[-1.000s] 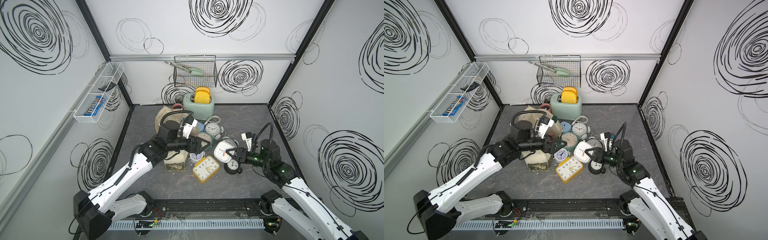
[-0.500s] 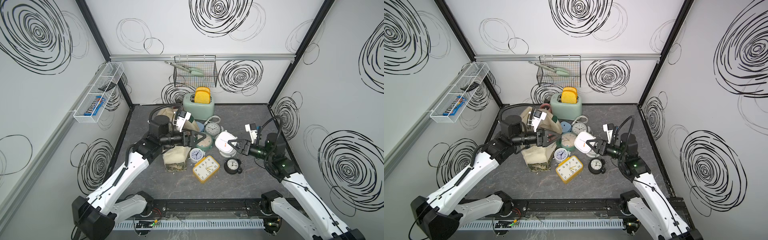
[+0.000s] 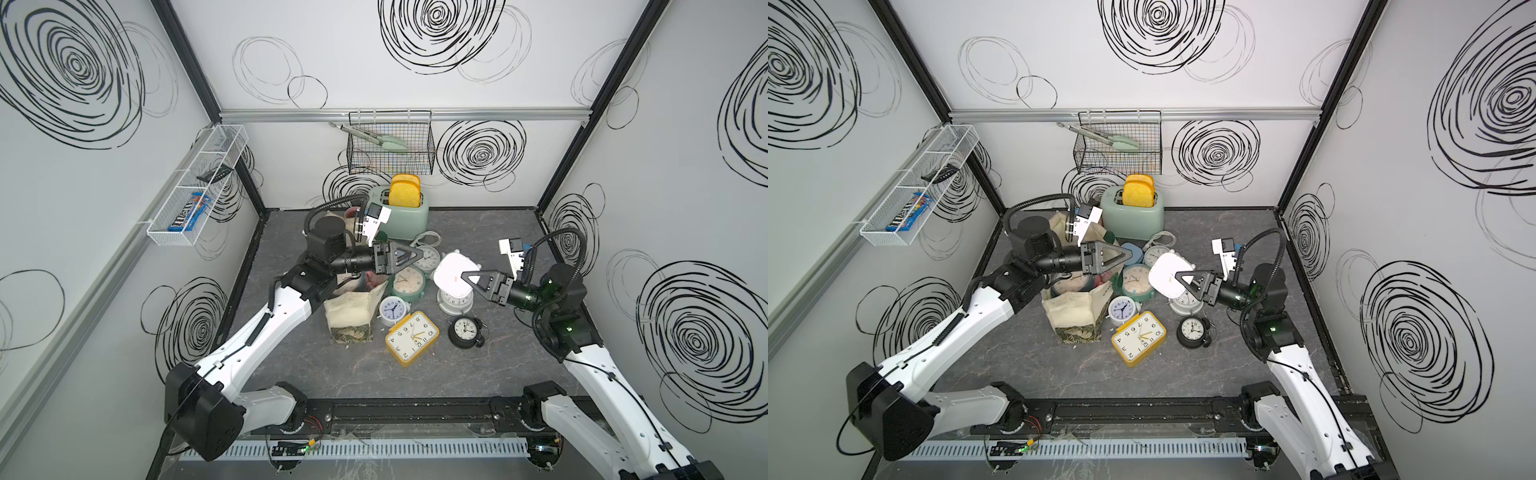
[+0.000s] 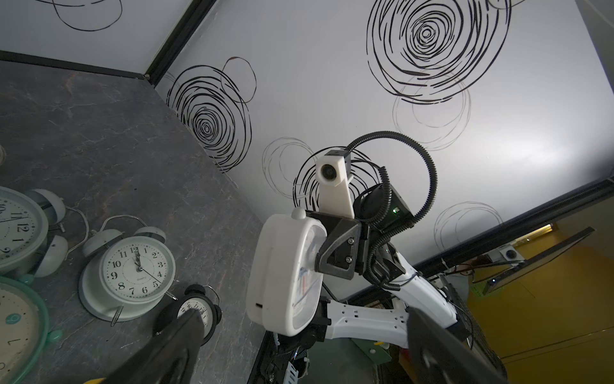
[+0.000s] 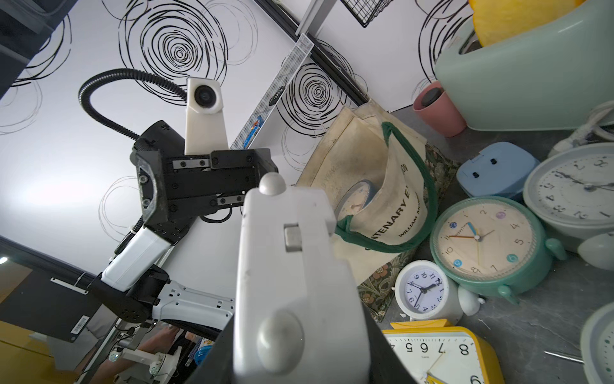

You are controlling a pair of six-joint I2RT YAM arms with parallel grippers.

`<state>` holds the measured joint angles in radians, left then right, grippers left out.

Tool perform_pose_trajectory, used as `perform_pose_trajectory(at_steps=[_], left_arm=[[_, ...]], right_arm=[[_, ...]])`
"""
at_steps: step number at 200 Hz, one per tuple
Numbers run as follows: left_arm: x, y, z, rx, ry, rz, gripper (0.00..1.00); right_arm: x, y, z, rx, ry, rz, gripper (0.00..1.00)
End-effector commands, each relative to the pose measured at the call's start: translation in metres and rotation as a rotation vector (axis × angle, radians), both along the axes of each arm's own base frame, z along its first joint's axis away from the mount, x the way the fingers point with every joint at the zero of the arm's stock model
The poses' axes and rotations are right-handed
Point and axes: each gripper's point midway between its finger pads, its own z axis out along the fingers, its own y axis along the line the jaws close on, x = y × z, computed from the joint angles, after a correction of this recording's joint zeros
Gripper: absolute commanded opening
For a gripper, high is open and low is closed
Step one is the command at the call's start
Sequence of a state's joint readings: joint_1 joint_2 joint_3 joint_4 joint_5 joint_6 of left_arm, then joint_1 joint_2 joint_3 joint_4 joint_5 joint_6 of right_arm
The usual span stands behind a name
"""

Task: Put the alarm clock into the canvas bag
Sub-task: Pick up the alarm from the center of the board.

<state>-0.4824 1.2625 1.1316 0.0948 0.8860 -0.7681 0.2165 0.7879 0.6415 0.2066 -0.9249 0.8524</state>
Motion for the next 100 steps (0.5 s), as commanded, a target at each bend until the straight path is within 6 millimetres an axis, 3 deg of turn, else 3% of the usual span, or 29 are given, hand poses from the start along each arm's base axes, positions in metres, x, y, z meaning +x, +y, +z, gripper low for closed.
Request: perform_pose_trajectory(at_steps=[1, 58, 100], left_arm=[[-0.001, -0.004, 0.023, -0.026, -0.072, -0.018, 1.00], [-0.010, -0.034, -0.006, 0.089, -0.058, -0.103, 0.95], [-0.027, -0.054, -0.011, 0.086, -0.057, -0.190, 0.86]], right_arm=[[-0.009, 0.003, 0.020, 0.039, -0.068, 0.051, 0.19], [-0.016, 0.006, 0.028, 0.082, -0.053, 0.094, 0.19], [-0.020, 0.010, 0.031, 0.093, -0.046, 0.123, 0.19]])
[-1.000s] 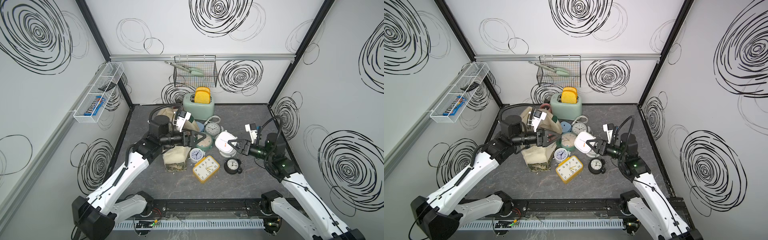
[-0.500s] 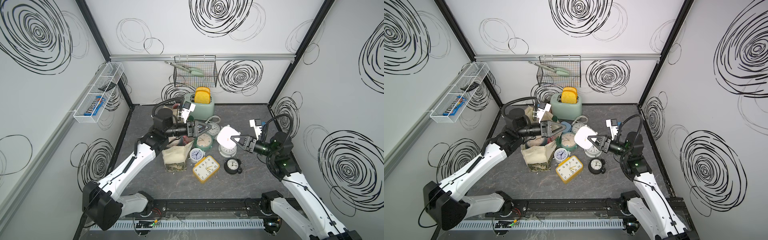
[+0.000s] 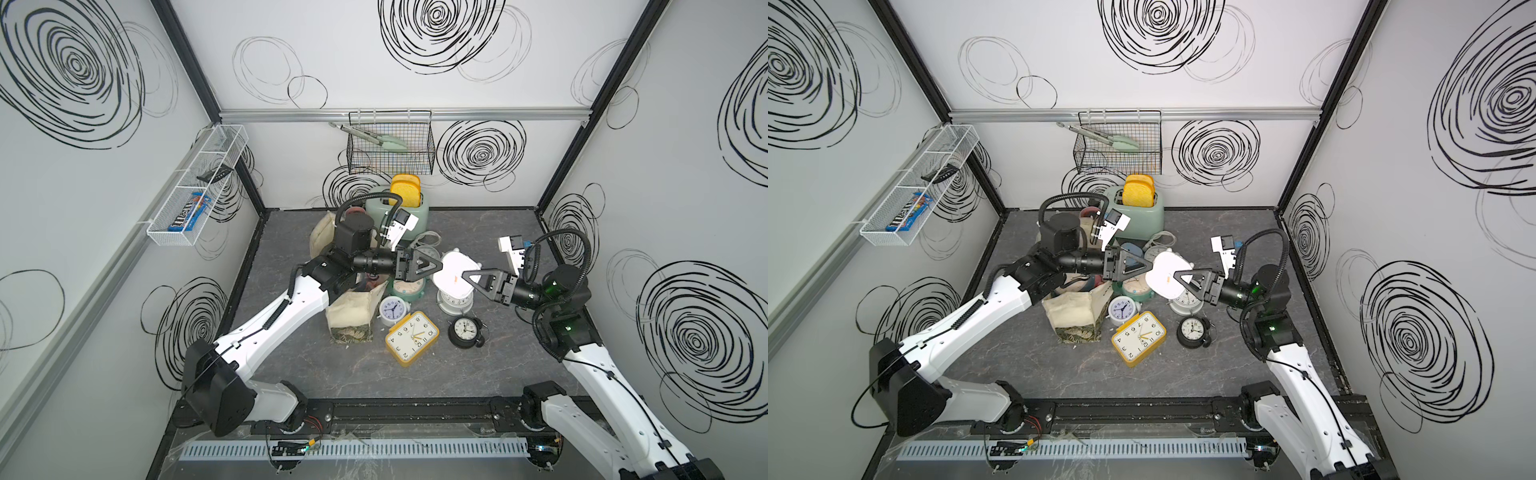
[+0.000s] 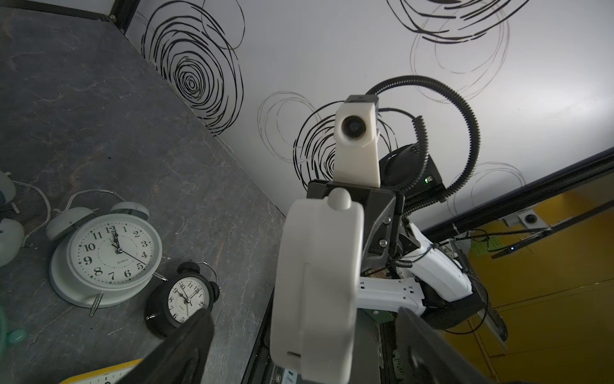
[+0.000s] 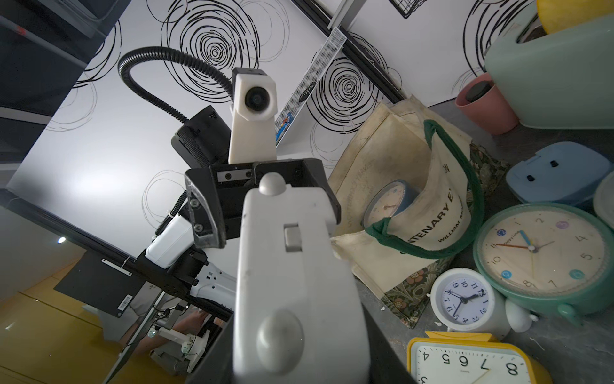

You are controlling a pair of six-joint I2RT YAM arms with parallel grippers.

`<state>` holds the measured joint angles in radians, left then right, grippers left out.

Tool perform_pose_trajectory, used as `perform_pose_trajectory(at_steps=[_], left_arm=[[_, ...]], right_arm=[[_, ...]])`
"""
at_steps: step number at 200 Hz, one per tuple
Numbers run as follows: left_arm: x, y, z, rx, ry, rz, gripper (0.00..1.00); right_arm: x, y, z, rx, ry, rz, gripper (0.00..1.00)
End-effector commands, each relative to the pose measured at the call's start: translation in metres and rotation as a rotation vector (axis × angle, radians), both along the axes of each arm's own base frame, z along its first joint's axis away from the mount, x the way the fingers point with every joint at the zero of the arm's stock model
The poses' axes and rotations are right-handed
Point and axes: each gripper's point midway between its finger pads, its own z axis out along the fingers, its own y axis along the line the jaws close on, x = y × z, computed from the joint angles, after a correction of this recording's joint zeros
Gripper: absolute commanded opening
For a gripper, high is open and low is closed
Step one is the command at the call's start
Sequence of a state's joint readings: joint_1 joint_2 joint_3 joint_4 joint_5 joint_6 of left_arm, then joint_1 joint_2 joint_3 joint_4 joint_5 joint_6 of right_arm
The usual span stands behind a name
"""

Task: Put the alarm clock into the canvas bag
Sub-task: Pick up the alarm from the center of the board.

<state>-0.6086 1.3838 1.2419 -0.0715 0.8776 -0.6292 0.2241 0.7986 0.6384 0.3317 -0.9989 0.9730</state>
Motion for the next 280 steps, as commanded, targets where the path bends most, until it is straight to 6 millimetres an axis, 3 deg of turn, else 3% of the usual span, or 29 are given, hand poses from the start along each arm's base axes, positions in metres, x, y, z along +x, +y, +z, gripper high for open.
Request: perform_pose_trajectory(at_steps=[1, 153, 170, 184, 202, 224, 245, 265, 280], left_arm=[[-0.010, -0.010, 0.015, -0.032, -0.065, -0.059, 0.85], [-0.021, -0.014, 0.006, -0.055, 0.038, -0.090, 0.32], [-0.018, -0.009, 0.006, -0.046, 0.040, -0.049, 0.29], [-0.014, -0.003, 0.009, -0.038, 0.030, 0.004, 0.27], [-0.001, 0.012, 0.017, -0.005, -0.005, 0.129, 0.26], [0.018, 0.042, 0.028, 0.028, -0.043, 0.299, 0.26], [0.038, 0.084, 0.035, 0.059, -0.053, 0.481, 0.26], [0.057, 0.131, 0.029, 0.135, -0.042, 0.664, 0.27], [0.072, 0.163, 0.012, 0.210, 0.000, 0.771, 0.27]], right_arm=[[-0.008, 0.003, 0.013, 0.027, -0.048, 0.039, 0.19], [-0.015, 0.018, 0.010, 0.025, -0.040, 0.102, 0.19], [-0.017, 0.019, 0.012, 0.027, -0.056, 0.109, 0.36], [-0.017, 0.019, 0.013, 0.020, -0.074, 0.095, 0.65], [-0.012, 0.018, 0.011, -0.015, -0.090, 0.045, 1.00], [-0.002, 0.014, 0.003, -0.063, -0.087, -0.028, 0.97], [0.006, 0.011, -0.010, -0.107, -0.070, -0.077, 0.97], [0.010, 0.012, -0.021, -0.145, -0.057, -0.102, 0.97], [0.011, 0.015, -0.027, -0.164, -0.058, -0.103, 0.97]])
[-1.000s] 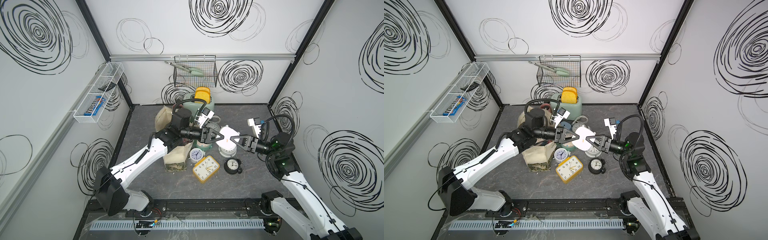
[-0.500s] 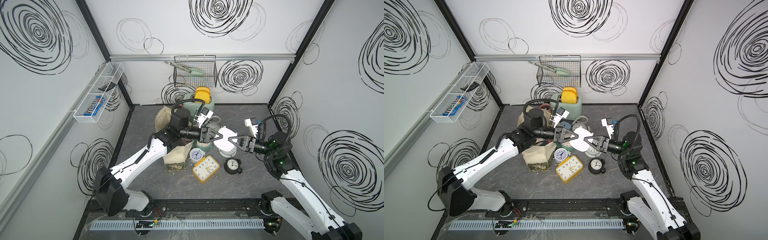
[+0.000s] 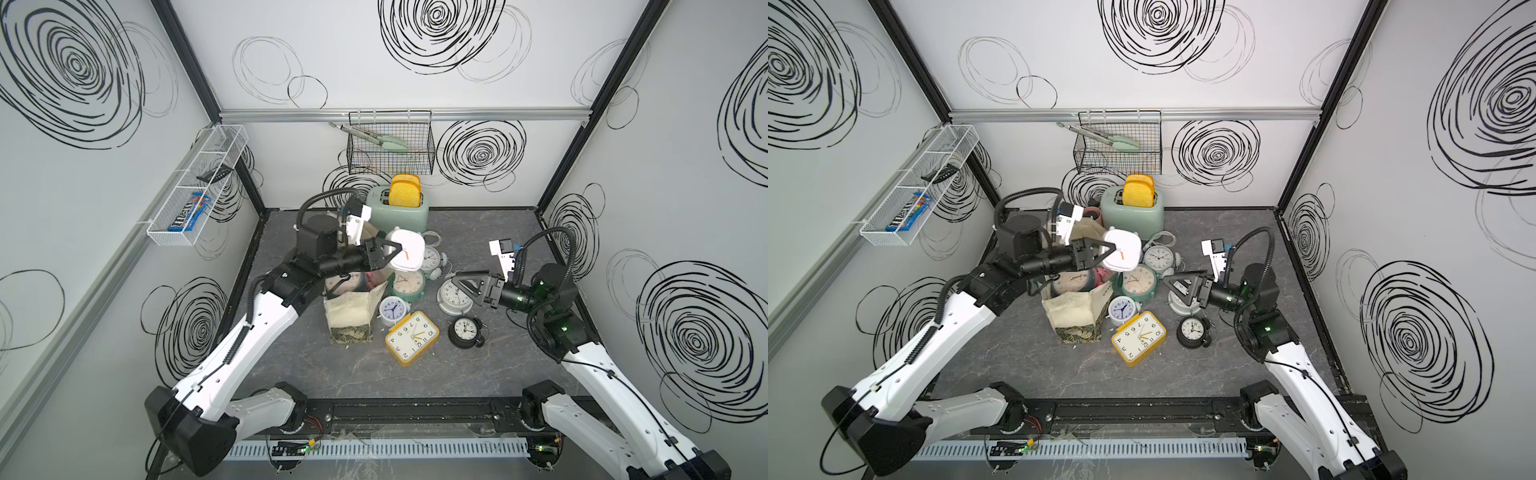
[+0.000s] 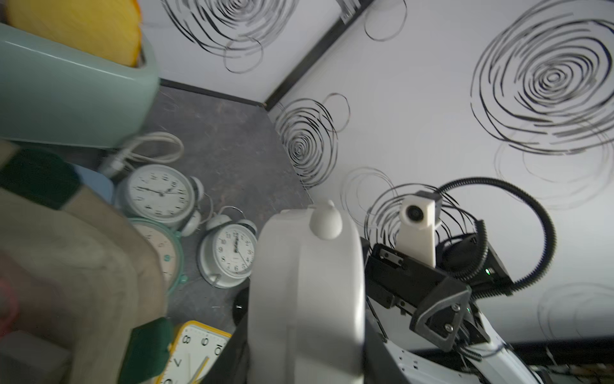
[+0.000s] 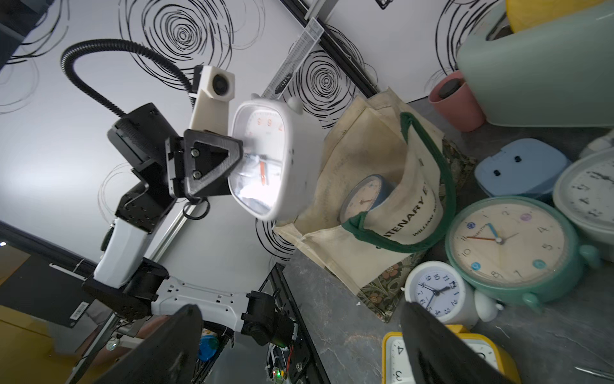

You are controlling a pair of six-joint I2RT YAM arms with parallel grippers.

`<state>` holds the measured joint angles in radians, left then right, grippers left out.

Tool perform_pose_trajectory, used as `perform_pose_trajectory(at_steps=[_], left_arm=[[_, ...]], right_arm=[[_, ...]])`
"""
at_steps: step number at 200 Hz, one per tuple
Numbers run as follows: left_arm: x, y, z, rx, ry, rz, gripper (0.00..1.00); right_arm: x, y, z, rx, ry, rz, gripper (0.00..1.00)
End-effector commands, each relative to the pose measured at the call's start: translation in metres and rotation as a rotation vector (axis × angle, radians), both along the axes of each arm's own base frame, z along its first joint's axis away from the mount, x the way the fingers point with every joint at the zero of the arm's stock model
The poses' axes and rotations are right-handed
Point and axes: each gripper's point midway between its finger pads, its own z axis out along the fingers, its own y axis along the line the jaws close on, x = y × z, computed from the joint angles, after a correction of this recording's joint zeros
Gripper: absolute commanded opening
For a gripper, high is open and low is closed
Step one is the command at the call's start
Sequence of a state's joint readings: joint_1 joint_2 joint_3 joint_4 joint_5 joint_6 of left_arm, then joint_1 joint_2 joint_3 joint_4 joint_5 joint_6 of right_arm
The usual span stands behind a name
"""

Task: Put the alarm clock into the canvas bag
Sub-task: Pick up the alarm from the center of the board, then place the alarm at the canvas bag.

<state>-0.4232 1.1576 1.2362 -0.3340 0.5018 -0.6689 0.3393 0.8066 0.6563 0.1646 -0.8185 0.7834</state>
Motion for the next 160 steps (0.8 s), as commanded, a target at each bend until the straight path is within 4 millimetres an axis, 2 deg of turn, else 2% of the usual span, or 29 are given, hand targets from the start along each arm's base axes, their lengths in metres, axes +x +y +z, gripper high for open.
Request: perform_pose_trajectory(at_steps=[1, 26, 48, 112, 135, 160], left_arm=[[0.024, 0.055, -0.005, 0.105, 0.006, 0.226, 0.27], [0.044, 0.094, -0.033, 0.188, 0.078, 0.341, 0.26], [0.061, 0.110, -0.048, 0.236, 0.099, 0.405, 0.26], [0.121, 0.128, -0.108, 0.269, 0.226, 0.569, 0.24], [0.139, 0.125, -0.126, 0.235, 0.266, 0.576, 0.24], [0.156, 0.122, -0.137, 0.195, 0.287, 0.582, 0.26]], right_arm=[[0.005, 0.000, -0.004, -0.055, -0.032, -0.037, 0.97], [0.006, 0.003, -0.015, -0.097, -0.025, -0.057, 0.97], [0.004, 0.005, -0.021, -0.103, -0.018, -0.053, 0.97], [-0.001, 0.002, -0.029, -0.124, -0.005, -0.061, 0.97], [0.000, -0.007, -0.034, -0.159, -0.005, -0.116, 0.97], [-0.007, -0.011, -0.039, -0.174, 0.003, -0.124, 0.97]])
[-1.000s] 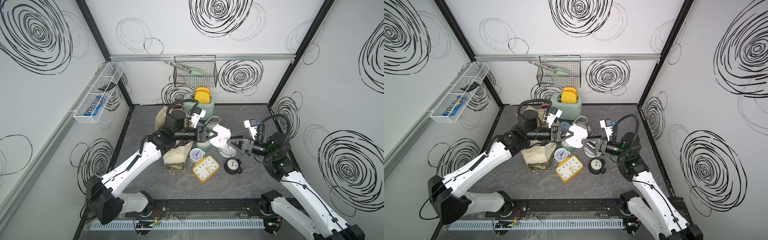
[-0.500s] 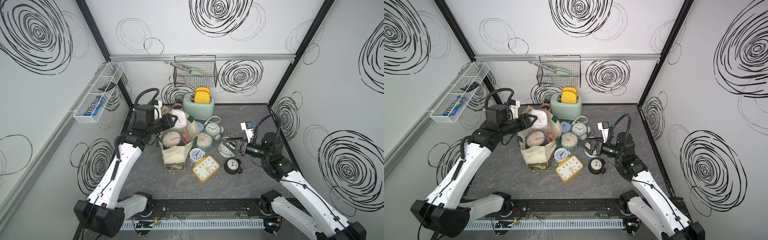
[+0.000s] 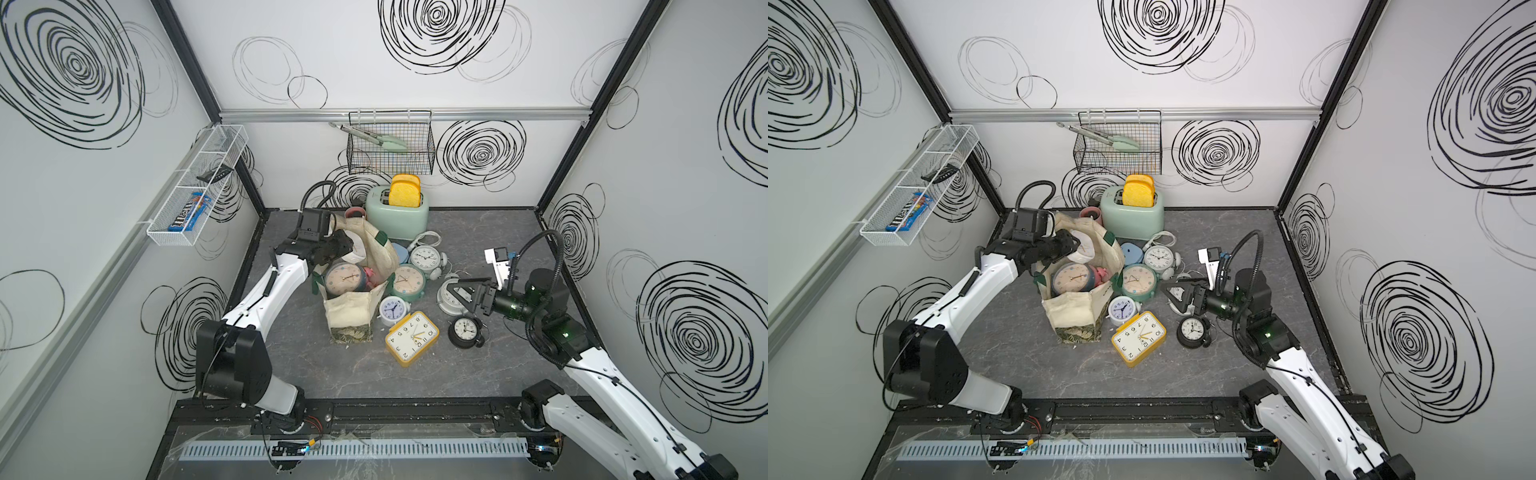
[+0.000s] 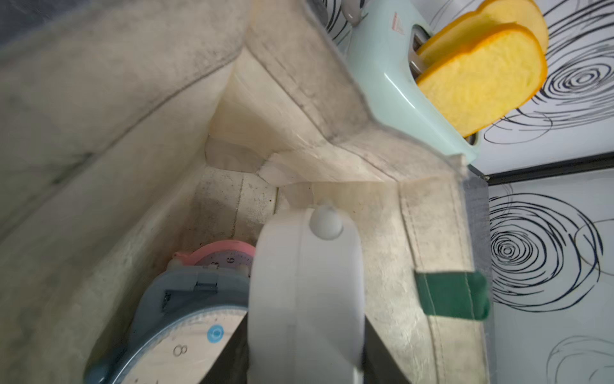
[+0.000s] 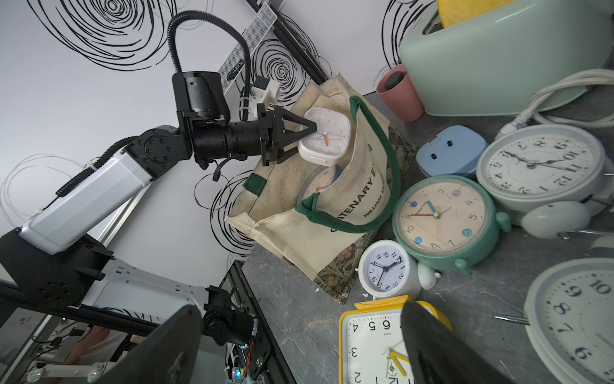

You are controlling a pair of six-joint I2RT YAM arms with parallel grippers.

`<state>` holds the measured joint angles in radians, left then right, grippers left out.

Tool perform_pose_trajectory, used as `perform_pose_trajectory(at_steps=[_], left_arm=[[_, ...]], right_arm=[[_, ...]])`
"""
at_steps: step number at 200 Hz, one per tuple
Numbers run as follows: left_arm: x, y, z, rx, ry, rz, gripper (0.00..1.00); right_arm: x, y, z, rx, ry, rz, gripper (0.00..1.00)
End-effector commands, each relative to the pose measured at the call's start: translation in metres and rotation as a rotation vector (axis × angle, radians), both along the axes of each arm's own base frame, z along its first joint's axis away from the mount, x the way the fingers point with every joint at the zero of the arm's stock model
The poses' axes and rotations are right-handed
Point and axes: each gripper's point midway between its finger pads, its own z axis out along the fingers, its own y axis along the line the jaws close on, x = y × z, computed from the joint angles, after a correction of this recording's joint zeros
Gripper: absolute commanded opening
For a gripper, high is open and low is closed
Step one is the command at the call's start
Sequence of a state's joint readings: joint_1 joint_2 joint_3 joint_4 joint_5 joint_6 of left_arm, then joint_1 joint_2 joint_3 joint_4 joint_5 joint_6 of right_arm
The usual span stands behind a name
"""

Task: Put the alarm clock into the canvas bag
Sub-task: Place the alarm at the canvas bag.

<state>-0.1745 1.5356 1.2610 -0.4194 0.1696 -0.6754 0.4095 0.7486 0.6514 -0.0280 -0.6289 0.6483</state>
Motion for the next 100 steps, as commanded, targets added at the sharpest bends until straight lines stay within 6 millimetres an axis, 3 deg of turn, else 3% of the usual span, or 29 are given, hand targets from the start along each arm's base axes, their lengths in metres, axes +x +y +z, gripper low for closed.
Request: perform_pose_trajectory(at_steps=[1, 48, 73, 100], left_arm=[[0.032, 0.001, 0.024, -0.064, -0.110, 0.051, 0.26], [0.044, 0.008, -0.008, -0.074, -0.046, 0.080, 0.38], [0.043, 0.009, -0.007, -0.079, -0.052, 0.077, 0.60], [0.037, 0.008, 0.014, -0.075, -0.098, 0.056, 0.83]], right_arm=[[-0.006, -0.006, -0.011, -0.038, 0.005, -0.022, 0.97], [-0.027, -0.011, -0.017, -0.025, 0.010, 0.001, 0.97], [-0.030, -0.013, -0.015, -0.021, 0.009, -0.006, 0.97], [-0.027, -0.018, -0.014, -0.040, 0.005, -0.042, 0.97]])
